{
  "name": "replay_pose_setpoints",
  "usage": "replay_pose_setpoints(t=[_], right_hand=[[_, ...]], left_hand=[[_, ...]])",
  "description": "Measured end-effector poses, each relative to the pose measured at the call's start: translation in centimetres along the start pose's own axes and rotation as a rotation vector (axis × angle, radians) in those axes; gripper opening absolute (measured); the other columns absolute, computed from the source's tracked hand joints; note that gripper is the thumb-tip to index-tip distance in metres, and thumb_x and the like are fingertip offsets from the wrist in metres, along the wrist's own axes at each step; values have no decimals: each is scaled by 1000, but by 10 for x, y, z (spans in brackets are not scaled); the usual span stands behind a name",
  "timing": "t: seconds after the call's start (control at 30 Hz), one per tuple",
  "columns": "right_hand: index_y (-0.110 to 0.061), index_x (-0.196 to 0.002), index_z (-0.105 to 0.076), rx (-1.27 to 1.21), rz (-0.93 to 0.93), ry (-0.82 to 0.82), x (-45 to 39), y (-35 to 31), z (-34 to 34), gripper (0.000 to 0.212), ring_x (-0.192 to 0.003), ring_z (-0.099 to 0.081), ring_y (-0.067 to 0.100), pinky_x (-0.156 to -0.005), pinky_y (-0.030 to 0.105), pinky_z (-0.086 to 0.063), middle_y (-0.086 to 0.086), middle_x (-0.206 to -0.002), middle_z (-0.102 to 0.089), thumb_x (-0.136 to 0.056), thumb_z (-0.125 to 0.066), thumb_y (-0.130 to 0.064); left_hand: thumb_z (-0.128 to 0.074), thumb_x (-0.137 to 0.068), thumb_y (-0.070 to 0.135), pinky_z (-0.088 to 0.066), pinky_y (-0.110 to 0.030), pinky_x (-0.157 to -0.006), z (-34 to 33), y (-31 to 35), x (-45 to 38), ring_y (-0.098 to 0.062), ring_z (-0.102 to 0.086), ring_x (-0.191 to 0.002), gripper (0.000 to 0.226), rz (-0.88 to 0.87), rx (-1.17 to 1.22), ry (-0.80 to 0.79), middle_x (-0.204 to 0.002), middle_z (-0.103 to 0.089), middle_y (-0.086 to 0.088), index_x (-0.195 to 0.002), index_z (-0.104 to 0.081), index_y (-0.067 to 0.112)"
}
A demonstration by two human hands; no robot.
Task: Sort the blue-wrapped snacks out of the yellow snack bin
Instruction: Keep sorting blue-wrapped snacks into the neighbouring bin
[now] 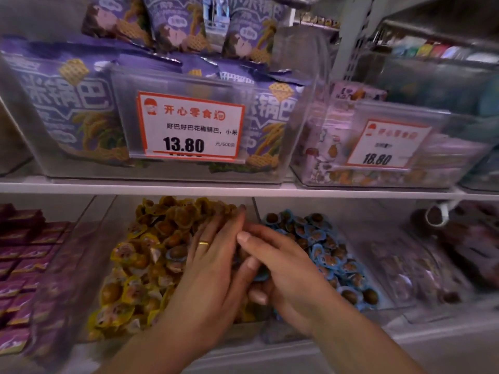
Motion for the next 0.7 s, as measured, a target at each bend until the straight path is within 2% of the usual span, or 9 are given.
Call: replay_pose_setpoints(t=[0.07, 0.13, 0.23, 0.33, 0.4, 0.47, 0.53, 0.6, 0.7], right_hand=[[-23, -104, -73, 29, 50, 18, 9, -11, 16, 15, -50, -57, 15, -35, 18, -35, 0, -72, -65, -90, -70, -27], [-24, -101, -74, 118, 111, 139, 11, -25, 45, 15, -55, -64, 21, -34, 20, -36, 4, -75, -68, -87, -69, -27], [-22, -99, -72, 237, 187, 435, -1, -41, 98, 9, -65, -71, 28, -39, 28, -45, 9, -87, -70, -94, -65, -19], [-18, -102, -66, 117, 94, 524, -41, -26, 123, 8, -92, -70, 30, -66, 43, -62, 13, -105, -67, -99, -59, -20], [-21, -110, -67, 181, -1, 451, -70, -13, 120, 19, -109, -64, 28, -92, 50, -56, 9, -119, -67, -101, -54, -31], [-17, -124, -65, 423, -23, 426, -86, -9, 116, 33, -120, -59, 24, -108, 37, -43, 5, -130, -65, -103, -48, -36], [-12, -122, -67, 714, 85, 471, -85, -20, 111, 33, -120, -58, 22, -101, 25, -40, 8, -129, -65, -104, -45, -28], [-10, -118, -68, 962, 251, 484, -75, -35, 92, 29, -113, -61, 27, -95, 30, -45, 13, -122, -67, -102, -45, -20], [-15, -120, -66, 1214, 576, 326, -51, -50, 28, 29, -96, -63, 23, -82, 22, -45, 12, -111, -70, -95, -50, -18]], left_hand=[[-23, -97, 69, -14, -25, -121, -10, 3, 2, -2, -3, -150, 69, -76, -25, -118, -162, -5, 21, -156, -6, 37], [-24, -97, 70, -23, -25, -117, -8, -5, 1, -1, -12, -149, 69, -86, -39, -182, -162, -10, 20, -157, -9, 39], [-30, -98, 62, -42, -30, -102, 14, -38, -6, -4, -48, -129, 52, 31, -105, -96, -140, -50, 18, -140, -50, 37], [-34, -94, 47, -53, -37, -87, 27, -76, -9, -20, -63, -103, 50, 123, -295, -67, -115, -64, 4, -118, -69, 21], [-33, -92, 48, -53, -39, -83, 26, -97, -7, -25, -63, -99, 54, 169, -416, -161, -110, -65, 0, -116, -70, 18], [-31, -89, 52, -52, -41, -85, 22, -108, -3, -25, -61, -104, 56, 173, -518, -266, -113, -65, 4, -118, -70, 23], [-33, -87, 56, -49, -42, -91, 16, -112, 1, -23, -56, -113, 55, 153, -624, -375, -120, -63, 11, -124, -66, 31], [-42, -86, 58, -44, -41, -96, 10, -115, 4, -22, -51, -118, 50, 140, -705, -449, -126, -58, 15, -128, -61, 37], [-59, -83, 56, -40, -42, -99, 8, -118, 3, -22, -50, -120, 50, 155, -715, -468, -126, -57, 16, -131, -57, 39]])
Point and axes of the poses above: each hand's wrist, its own x-axis away from the middle knuckle, its own z-axis out of the back of the hand, y = z × x, the point moved 8 cm from there along -x, towards the middle knuckle
